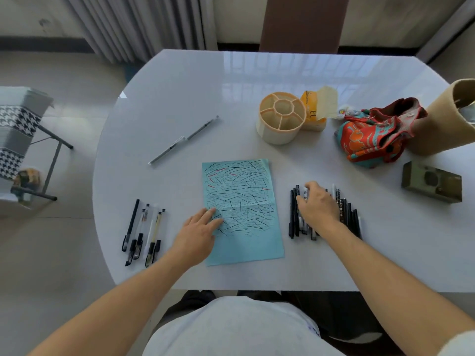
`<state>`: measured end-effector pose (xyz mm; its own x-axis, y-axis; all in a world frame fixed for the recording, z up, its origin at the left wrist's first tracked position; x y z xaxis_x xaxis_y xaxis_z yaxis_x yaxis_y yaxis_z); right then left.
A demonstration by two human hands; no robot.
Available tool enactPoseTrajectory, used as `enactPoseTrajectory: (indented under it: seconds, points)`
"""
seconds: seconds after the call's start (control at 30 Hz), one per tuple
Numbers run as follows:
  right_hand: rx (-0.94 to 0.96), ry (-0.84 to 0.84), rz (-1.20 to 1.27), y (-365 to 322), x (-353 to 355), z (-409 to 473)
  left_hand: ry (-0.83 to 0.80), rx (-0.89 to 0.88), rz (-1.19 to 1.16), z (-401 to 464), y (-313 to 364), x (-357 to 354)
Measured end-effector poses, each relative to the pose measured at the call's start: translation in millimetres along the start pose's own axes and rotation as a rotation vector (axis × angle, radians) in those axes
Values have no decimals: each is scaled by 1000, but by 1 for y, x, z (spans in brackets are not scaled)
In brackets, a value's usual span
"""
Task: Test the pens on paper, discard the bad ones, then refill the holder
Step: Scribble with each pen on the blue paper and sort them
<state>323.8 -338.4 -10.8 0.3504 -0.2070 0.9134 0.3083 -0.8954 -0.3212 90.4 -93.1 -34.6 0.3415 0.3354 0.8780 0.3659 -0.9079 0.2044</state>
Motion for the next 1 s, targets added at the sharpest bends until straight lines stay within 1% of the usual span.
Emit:
enactPoseTrajectory:
  seconds: [0.1,0.27,0.33,0.43,0.57,0.67,0.77,0.83,0.9,0.93,1.0]
  points:
    - [111,-8,83,-52,-2,14,5,7,-23,10,-12,5]
    - [354,-77,167,-159,-15,54,30,-6,-66,38,-18,16]
    - [403,-59,187,-198,-19,78,40,13,-86,47,-21,21]
    - [436,-13,160,-244,-24,118,54,63,-141,45,-27,26]
    - [495,-14,39,-290,-41,166,18,86,-219,22,-35,22]
    - [558,-54,-131,-312,-64,191,-39,104,-251,7,-42,15]
    - [650,-57,-361,-322,-80,198,-43,115,-285,0,-48,13]
    - [689,-51,-396,-324,-79,197,-41,130,-333,-3,-51,14]
    - [660,-43,-311,-320,-66,191,-25,167,-424,-2,-53,17]
    - [637,-16,-220,-316,-55,185,-3,192,-487,-1,-54,21]
    - [600,56,38,-300,-28,165,73,240,-621,4,-56,30]
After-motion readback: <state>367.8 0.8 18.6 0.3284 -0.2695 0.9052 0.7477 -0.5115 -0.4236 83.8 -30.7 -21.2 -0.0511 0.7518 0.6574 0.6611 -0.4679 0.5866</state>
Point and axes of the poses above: each hand's wrist, its own z-axis towards the middle knuckle, its own x-axis out of the back of the hand, y = z × x, the point moved 6 cm from there along z, towards the middle knuckle, and after that the axes turned 6 degrees about x, right-handed, at the moved point
